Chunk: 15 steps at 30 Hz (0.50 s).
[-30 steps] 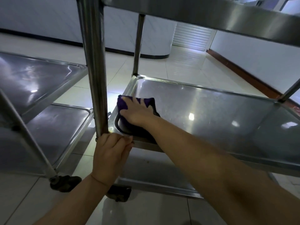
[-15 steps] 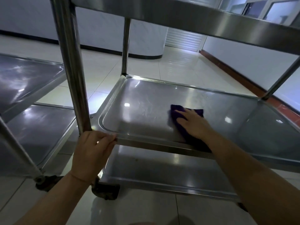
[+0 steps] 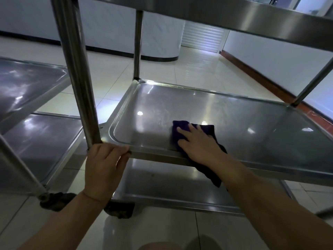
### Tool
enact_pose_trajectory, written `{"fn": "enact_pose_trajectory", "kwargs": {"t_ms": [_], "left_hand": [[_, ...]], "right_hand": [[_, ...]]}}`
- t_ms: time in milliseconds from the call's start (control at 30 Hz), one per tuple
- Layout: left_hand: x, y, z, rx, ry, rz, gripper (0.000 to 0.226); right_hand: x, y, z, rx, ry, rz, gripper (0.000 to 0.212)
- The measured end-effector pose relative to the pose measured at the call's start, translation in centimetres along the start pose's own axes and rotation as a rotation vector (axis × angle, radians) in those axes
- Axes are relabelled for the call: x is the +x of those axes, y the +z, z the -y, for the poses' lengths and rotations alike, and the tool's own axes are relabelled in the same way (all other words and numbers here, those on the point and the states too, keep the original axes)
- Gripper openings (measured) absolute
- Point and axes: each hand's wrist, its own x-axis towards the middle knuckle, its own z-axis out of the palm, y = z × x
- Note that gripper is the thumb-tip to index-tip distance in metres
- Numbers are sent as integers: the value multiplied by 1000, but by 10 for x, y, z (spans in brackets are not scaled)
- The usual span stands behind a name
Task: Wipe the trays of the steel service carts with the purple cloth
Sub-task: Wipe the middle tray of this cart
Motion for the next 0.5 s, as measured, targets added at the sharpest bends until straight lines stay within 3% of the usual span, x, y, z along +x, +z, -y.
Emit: {"fn": "enact_pose_trajectory", "kwargs": {"t_ms": [133, 200, 267, 367, 500], "left_hand": [[2, -4, -4, -61, -170, 14, 17], [0, -7, -4, -99, -275, 54, 28], [-2, -12, -2, -147, -273, 54, 41], [-3, -19, 4, -199, -182, -5, 56], [0, -23, -4, -245, -234, -25, 45]], "right_hand": [[7, 7, 79, -7, -186, -6, 51], [16, 9, 108, -12, -280, 11, 51], [21, 10, 126, 16, -342, 35, 50], [15, 9, 125, 24, -441, -4, 48], [-6, 12, 98, -36, -573, -100, 52]]}}
